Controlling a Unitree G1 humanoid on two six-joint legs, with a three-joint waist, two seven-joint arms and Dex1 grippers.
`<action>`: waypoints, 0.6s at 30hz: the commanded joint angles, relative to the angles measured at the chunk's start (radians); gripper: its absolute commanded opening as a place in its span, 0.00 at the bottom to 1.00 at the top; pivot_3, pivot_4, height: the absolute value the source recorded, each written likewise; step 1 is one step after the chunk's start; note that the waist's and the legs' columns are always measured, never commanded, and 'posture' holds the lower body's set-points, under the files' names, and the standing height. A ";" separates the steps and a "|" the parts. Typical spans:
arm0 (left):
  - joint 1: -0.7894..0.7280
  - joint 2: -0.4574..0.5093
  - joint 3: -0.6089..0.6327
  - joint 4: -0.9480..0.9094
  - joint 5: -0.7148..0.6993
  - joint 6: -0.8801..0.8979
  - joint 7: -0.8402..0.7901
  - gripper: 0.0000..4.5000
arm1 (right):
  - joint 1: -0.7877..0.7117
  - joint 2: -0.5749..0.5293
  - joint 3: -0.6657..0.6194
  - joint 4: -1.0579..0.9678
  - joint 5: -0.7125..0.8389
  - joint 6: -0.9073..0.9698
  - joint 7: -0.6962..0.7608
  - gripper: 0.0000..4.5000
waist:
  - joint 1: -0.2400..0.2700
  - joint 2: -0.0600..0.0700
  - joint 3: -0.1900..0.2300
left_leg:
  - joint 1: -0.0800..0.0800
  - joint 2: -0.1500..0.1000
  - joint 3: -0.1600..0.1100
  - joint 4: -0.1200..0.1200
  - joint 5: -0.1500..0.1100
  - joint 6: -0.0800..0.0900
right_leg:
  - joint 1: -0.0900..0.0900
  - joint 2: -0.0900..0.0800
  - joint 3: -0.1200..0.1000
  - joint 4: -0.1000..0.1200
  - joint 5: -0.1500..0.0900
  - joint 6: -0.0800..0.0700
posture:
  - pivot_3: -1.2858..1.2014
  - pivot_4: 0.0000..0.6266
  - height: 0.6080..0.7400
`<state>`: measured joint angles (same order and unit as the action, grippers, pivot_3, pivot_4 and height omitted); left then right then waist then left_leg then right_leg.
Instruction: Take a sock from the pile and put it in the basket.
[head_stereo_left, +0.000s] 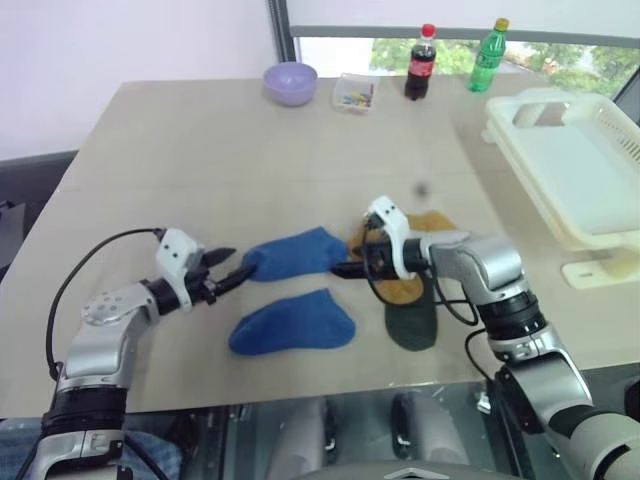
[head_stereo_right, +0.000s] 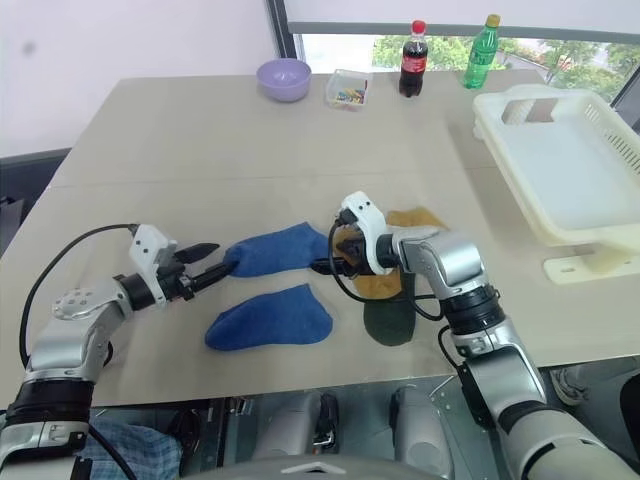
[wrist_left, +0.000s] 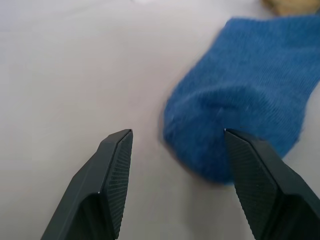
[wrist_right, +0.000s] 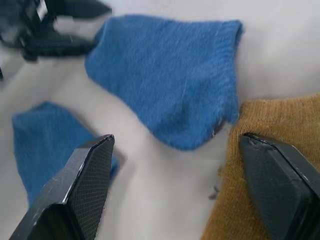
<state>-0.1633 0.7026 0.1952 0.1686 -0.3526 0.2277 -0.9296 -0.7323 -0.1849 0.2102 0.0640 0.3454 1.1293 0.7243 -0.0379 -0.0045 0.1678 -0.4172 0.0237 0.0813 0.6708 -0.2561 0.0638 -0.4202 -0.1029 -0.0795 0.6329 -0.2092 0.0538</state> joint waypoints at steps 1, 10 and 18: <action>-0.004 0.004 0.006 -0.009 0.004 -0.002 0.005 0.69 | -0.025 0.014 -0.016 0.007 0.019 0.001 -0.022 0.91 | 0.000 0.000 0.000 | 0.000 0.000 0.000 0.000 0.000 0.000 | 0.000 0.000 0.000 0.000 0.000 0.000 | 0.52 0.24 0.95; 0.019 -0.005 -0.004 -0.026 0.022 -0.010 0.009 0.69 | -0.049 0.046 -0.014 0.050 0.022 -0.017 -0.052 0.71 | -0.001 0.000 0.000 | 0.001 0.000 0.000 0.000 0.000 0.000 | 0.000 0.000 0.000 0.002 0.000 0.000 | 0.52 0.24 0.95; 0.046 -0.008 -0.012 -0.043 0.030 -0.020 0.019 0.69 | -0.055 0.038 -0.001 0.053 0.021 -0.026 -0.055 0.01 | -0.001 0.000 0.000 | 0.001 0.000 0.000 0.000 0.000 0.000 | 0.000 -0.001 0.000 0.001 0.000 0.000 | 0.52 0.24 0.95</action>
<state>-0.1377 0.6947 0.1953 0.1431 -0.3375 0.2116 -0.9111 -0.7629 -0.1493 0.2096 0.1377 0.3571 1.1152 0.6681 -0.0390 -0.0044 0.1678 -0.4163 0.0237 0.0814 0.6708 -0.2561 0.0637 -0.4203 -0.1037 -0.0793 0.6344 -0.2092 0.0537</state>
